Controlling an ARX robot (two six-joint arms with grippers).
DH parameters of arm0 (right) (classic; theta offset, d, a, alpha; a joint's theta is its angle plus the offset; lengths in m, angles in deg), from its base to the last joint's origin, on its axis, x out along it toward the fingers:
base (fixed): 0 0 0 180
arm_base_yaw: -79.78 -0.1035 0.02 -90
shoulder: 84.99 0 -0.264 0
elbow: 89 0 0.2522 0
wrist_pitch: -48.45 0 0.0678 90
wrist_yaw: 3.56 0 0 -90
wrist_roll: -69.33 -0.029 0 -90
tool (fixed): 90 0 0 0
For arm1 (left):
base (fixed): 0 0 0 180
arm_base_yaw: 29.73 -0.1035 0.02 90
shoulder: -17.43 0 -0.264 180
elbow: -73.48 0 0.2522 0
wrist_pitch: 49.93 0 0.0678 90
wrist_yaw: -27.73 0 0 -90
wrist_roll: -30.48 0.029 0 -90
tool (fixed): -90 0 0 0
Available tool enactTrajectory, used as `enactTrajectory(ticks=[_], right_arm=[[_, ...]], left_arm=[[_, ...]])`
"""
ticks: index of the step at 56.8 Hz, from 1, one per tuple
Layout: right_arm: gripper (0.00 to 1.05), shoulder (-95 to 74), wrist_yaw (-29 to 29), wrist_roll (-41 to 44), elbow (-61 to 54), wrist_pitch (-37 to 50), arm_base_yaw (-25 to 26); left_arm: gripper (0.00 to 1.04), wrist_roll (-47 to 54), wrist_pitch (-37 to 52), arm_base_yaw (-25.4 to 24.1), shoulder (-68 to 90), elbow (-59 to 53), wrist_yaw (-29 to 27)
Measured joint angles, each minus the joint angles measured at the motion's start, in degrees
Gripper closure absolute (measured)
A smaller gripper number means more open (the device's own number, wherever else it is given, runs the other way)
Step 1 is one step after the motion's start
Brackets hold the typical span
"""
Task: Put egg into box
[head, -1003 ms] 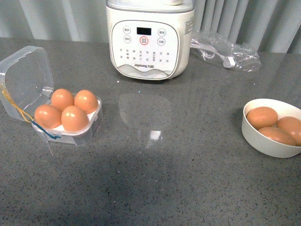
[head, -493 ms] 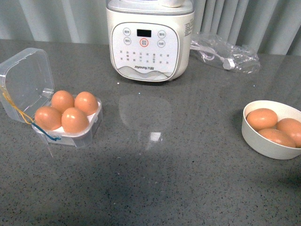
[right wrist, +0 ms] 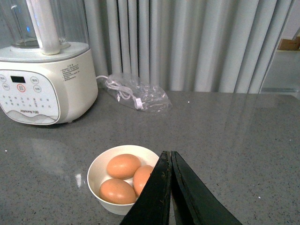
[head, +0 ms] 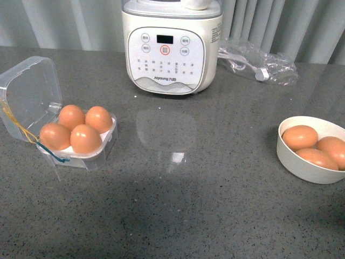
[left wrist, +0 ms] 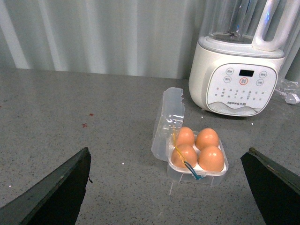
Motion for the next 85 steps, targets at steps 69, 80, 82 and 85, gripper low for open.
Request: enactTrajectory(ticks=[69, 80, 82, 85], right_arm=[[0.08, 19.1, -0.2, 0.0, 0.0, -19.4, 0.0], [0.07, 19.1, -0.1, 0.0, 0.0, -19.4, 0.0], [0.07, 19.1, -0.2, 0.0, 0.0, -19.4, 0.0], [0.07, 19.1, -0.2, 0.0, 0.0, -19.4, 0.0]], left_arm=[[0.07, -13.0, 10.2, -13.1, 34.7, 8.5, -8.3], [0.07, -13.8, 20.0, -18.1, 59.2, 18.2, -7.1], [0.07, -13.9, 20.7, -18.1, 63.1, 20.1, -7.2], [0.07, -13.9, 21.4, -17.9, 68.0, 22.6, -7.3]])
